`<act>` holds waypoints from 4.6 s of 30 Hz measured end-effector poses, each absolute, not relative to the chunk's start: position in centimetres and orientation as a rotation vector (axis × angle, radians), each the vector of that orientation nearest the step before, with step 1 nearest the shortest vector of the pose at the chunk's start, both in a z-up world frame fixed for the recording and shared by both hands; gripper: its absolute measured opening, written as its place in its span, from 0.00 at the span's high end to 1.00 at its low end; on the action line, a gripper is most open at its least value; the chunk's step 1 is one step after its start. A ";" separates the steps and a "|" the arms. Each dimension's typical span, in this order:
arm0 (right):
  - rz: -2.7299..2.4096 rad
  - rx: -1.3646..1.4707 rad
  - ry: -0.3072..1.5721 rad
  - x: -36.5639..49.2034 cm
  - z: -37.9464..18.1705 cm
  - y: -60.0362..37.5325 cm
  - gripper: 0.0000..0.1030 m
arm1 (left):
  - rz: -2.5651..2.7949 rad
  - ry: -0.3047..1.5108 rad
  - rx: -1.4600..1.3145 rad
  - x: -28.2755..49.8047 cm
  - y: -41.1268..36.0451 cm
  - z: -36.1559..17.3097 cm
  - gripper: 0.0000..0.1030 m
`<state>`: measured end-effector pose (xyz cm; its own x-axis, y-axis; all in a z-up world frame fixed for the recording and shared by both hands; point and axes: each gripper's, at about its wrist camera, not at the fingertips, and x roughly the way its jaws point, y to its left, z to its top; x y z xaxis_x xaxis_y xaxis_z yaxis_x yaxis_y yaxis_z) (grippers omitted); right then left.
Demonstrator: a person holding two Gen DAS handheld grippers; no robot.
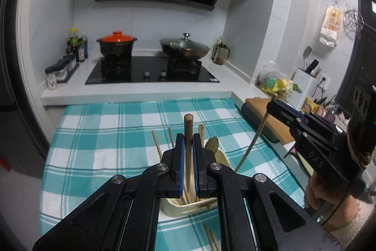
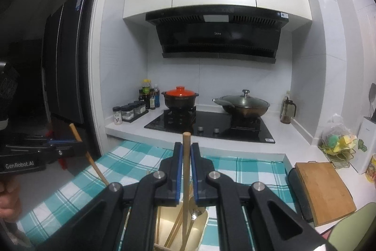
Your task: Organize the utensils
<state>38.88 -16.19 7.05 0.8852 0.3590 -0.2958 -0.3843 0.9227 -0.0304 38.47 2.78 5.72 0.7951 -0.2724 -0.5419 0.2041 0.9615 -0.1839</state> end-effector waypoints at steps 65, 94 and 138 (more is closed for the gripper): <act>0.443 -0.025 0.917 22.3 -18.5 -16.3 0.82 | -0.049 0.820 -0.094 14.6 1.1 -16.1 0.06; 0.158 -0.103 0.915 21.7 -20.1 -21.6 0.93 | -0.135 0.995 0.147 27.5 -7.8 -20.2 0.56; 0.237 -0.078 0.922 21.5 -19.8 -21.9 0.50 | -0.119 1.040 0.046 20.8 -1.6 -21.2 0.04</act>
<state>21.46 -21.91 -19.81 0.5799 0.1694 -0.7969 -0.2358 0.9712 0.0348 20.76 -1.62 -21.22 0.5005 -0.0766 -0.8624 0.1202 0.9926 -0.0184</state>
